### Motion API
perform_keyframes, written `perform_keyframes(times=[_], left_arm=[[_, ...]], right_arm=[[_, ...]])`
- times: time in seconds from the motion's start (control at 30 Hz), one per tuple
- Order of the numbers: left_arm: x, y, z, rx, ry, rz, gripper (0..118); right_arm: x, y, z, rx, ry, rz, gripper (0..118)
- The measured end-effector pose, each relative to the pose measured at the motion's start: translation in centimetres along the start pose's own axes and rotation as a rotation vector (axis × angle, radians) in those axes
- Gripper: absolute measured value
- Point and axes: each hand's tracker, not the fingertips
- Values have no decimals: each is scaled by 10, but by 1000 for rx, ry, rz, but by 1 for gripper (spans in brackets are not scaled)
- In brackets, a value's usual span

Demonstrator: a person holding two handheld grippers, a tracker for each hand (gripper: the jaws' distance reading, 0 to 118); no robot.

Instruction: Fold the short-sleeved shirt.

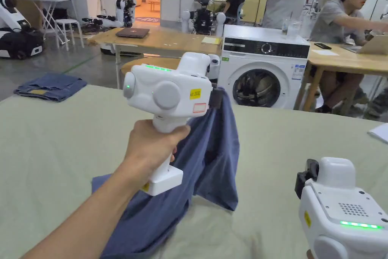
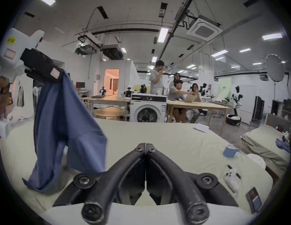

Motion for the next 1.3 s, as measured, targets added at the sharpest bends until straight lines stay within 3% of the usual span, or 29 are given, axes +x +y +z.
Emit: perform_keyframes(times=[0.23,0.5,0.53,0.63,0.73,0.97,1.0,1.03,1.07,1.13,1.3], left_arm=[[84,-51,-80,-124,-179,15,0],[114,-117,-109,-270,-217,29,0],[113,-120,-108,-272,-217,30,3],[102,-118,-93,-250,-219,64,32],[86,-111,-66,-158,-157,60,36],[27,-123,7,-39,57,113,35],[21,-128,16,-25,89,109,26],[13,-132,26,-11,134,109,3],[5,-137,35,-6,175,102,0],[-5,-147,53,36,304,96,0],[-38,-163,82,8,366,143,0]], right_arm=[[56,-15,16,-14,-107,31,0],[82,-38,27,-71,-153,7,0],[82,-39,27,-75,-153,3,0],[79,-38,27,-79,-147,-10,0],[70,-34,27,-71,-129,-22,0],[39,-20,24,-40,-66,-44,0],[34,-19,24,-35,-58,-48,0],[29,-18,23,-30,-48,-50,0],[24,-17,21,-25,-40,-49,0],[13,-14,19,-17,-23,-44,0],[-10,-10,13,-12,19,-31,0]])
